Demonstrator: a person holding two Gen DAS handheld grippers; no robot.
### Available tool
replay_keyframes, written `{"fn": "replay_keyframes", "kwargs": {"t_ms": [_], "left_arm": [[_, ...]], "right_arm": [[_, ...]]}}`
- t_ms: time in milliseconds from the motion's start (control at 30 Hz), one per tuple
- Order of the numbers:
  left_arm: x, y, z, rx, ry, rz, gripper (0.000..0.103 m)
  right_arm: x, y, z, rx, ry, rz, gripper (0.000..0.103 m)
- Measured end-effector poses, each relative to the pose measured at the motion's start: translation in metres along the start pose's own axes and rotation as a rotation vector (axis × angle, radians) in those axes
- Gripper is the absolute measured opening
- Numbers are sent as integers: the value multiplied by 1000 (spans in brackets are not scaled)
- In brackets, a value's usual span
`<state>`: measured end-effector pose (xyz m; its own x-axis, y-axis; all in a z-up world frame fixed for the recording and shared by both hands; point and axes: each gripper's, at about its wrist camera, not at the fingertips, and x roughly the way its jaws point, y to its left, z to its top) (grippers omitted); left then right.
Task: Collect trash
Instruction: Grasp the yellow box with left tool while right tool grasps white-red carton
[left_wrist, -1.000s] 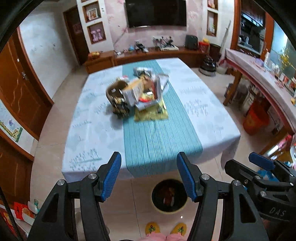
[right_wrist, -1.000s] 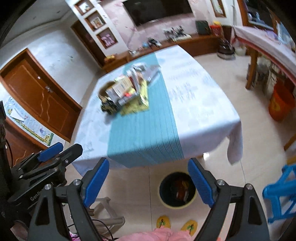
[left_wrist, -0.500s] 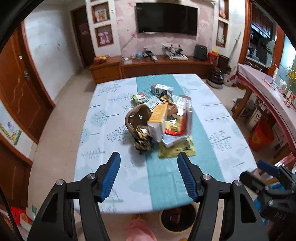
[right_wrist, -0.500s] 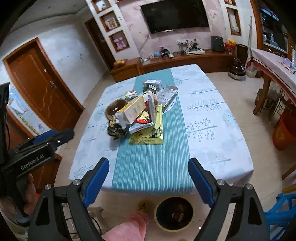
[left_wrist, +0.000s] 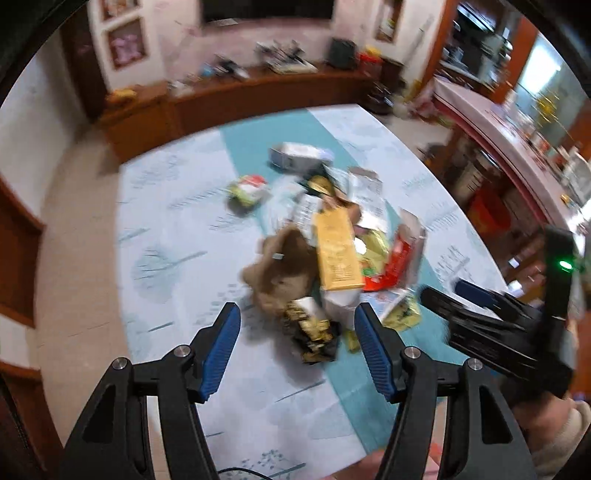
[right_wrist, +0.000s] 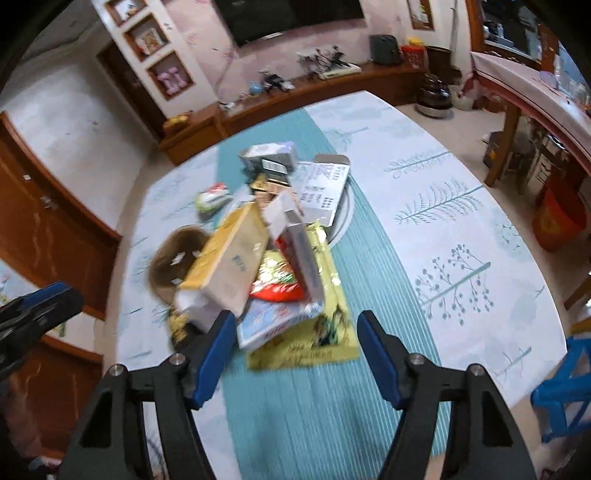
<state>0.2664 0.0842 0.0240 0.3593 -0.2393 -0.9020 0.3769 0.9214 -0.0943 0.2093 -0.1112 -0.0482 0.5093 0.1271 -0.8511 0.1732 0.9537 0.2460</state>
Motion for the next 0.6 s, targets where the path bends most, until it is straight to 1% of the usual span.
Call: {"fn": "replay_keyframes", "kwargs": {"t_ms": [100,133,233,267,300,367,533,567,600], "left_arm": [[26,-12,14,36,65,-57,63],[36,-17,18,49,88,-65,63],[58,-28,30,75,128,-62,63],[66,-30,35,80,142,-57,63],[74,-31,40,79,157,-59,63],[89,-31,47,69,189,-62,63],[125,-30,58,39,273,-76,63],[130,-29,59,34,284,-81,63],[136,-29,59,27,299,-87,62]], "right_arm": [[20,2,8,16,12,-28,68],[25,2,10,18,15,-33,68],[40,3,14,22,27,-49,68],[43,5,14,21,31,-56,65],[48,6,14,16,36,-62,62],[54,7,13,11,47,-72,60],[64,3,12,43,51,-79,57],[66,2,13,48,50,-81,53],[68,1,14,51,49,-79,47]]}}
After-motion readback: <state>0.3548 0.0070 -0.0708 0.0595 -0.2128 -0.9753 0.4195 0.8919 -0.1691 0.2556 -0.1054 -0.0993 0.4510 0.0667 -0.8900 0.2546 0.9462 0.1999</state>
